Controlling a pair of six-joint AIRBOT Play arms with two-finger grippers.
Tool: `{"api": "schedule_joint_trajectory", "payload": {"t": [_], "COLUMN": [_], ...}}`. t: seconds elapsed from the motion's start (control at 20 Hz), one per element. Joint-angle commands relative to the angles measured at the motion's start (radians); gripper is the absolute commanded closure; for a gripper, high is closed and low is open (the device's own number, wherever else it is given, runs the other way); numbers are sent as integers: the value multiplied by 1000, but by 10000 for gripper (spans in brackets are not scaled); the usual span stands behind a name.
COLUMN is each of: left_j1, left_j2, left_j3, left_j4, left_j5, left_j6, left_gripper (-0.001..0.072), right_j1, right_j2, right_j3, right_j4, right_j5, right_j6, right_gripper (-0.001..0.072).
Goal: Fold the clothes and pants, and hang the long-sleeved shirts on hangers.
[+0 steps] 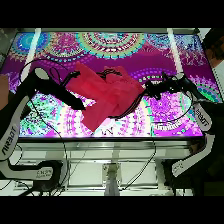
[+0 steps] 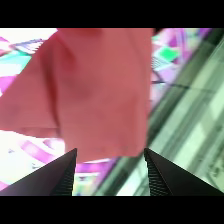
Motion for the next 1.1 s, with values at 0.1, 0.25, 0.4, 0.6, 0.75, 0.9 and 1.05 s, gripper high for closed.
{"api": "schedule_joint_trajectory", "payload": {"t": [0.1,0.25,0.4,0.6,0.75,0.9,1.05], "left_j1": [-33,-58,-66,-64,-74,-76,-76], "left_j2": [-42,-92,-123,-137,-153,-161,-161], "left_j3": [-17,-17,-17,-17,-17,-17,-17], "left_j4": [68,68,68,68,37,35,31], "left_j5": [145,142,123,124,101,85,85], "left_j6": [1,2,9,8,8,8,8], "left_gripper": [217,218,220,219,220,220,221], "right_j1": [0,0,0,0,0,0,0], "right_j2": [0,0,0,0,0,0,0], "right_j3": [0,1,0,1,0,1,1], "right_j4": [25,27,27,27,28,28,28], "right_j5": [28,34,34,35,35,35,35], "right_j6": [-55,-56,-57,-61,-78,-79,-79], "right_gripper": [698,697,698,698,698,697,697]}}
